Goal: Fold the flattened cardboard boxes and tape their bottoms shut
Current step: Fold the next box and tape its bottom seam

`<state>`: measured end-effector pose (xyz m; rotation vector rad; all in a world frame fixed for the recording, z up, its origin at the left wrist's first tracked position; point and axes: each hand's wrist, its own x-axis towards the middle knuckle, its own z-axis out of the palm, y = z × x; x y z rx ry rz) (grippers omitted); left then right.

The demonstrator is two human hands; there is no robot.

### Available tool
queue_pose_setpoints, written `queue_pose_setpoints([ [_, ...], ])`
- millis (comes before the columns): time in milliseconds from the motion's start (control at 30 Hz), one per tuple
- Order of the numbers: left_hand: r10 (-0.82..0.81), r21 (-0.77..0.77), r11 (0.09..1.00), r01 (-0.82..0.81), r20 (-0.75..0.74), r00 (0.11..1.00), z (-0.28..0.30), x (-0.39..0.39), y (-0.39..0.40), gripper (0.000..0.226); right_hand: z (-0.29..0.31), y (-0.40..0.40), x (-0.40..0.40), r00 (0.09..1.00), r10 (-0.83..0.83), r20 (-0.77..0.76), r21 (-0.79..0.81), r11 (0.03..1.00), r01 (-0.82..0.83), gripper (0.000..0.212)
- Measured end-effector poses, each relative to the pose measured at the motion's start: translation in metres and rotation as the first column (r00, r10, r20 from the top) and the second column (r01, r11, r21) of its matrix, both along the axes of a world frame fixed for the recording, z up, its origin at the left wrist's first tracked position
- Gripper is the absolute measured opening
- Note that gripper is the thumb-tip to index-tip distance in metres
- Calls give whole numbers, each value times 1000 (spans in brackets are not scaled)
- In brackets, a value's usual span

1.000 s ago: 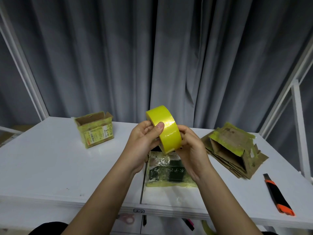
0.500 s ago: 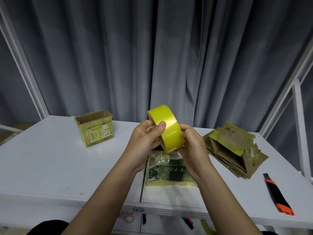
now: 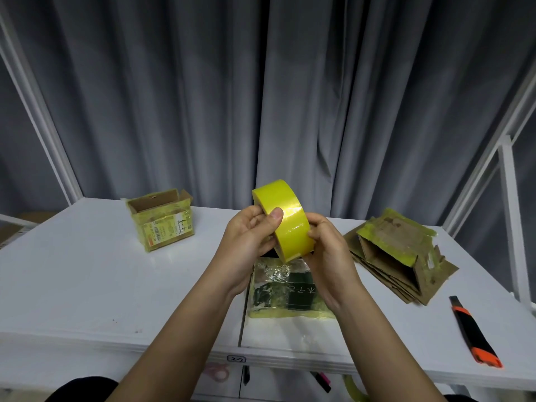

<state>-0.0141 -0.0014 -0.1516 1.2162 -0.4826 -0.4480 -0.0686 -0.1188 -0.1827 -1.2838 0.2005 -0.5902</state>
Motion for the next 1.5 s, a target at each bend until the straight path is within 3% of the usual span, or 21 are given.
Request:
queue_pose_setpoints([
  [233, -27, -13, 1000, 27, -4, 1000, -1, 2, 1, 25, -6, -2, -5, 998, 55, 24, -130, 990, -52, 32],
  [300, -49, -43, 998, 47, -42, 998, -3, 6, 2, 23, -6, -8, -10, 995, 96, -4, -279, 956, -94, 37],
  [400, -122, -125, 987, 102, -170, 978, -1, 15, 5, 28, -7, -23, -19, 996, 10, -90, -701, 709, -70, 40],
  [467, -165, -142, 980, 136, -214, 963, 1, 18, 5, 32, -7, -29, -19, 994, 16, -111, -758, 646, -95, 43],
  [533, -42, 11, 999, 44, -115, 992, 2, 20, 2, 35, -5, -27, -19, 993, 51, -104, -685, 721, -109, 36],
  [567, 95, 178, 978, -110, 91, 991, -1, 25, 0, 35, -5, -27, -19, 997, 24, -79, -688, 722, -72, 31],
  [600, 219, 303, 889, -345, 380, 899, -4, 29, 0, 35, -4, -27, -18, 998, -32, -59, -731, 682, -22, 28],
  [633, 269, 281, 797, -534, 627, 731, -7, 32, 1, 33, -5, -27, -17, 995, -84, -46, -776, 631, 18, 25],
  [667, 247, 195, 788, -584, 768, 590, -9, 31, 3, 32, -5, -27, -17, 992, -126, -30, -806, 590, 51, 23],
  [733, 122, 129, 864, -486, 884, 452, -15, 23, 1, 34, -4, -29, -15, 984, -179, 18, -857, 504, 108, 22],
  [833, 114, 98, 872, -480, 912, 394, -26, 10, -5, 34, -3, -27, -14, 976, -208, 62, -914, 380, 139, 31],
  [1000, 306, -52, 867, -496, 841, 446, -28, 6, -12, 28, -7, -25, -15, 961, -242, 137, -898, 379, 224, 26],
  [1267, 323, -95, 872, -481, 850, 416, -27, 5, -15, 22, -5, -28, -18, 952, -278, 130, -921, 322, 220, 22],
  [1333, 301, -104, 867, -488, 889, 345, -27, 8, -14, 19, -7, -29, -19, 949, -295, 115, -921, 327, 213, 33],
  [1400, 239, -106, 848, -520, 951, 197, -28, 13, -12, 21, -7, -31, -22, 948, -306, 89, -929, 319, 191, 45],
  [1500, 140, -128, 819, -559, 990, -22, -30, 23, -9, 18, -3, -32, -26, 953, -295, 67, -944, 289, 156, 39],
])
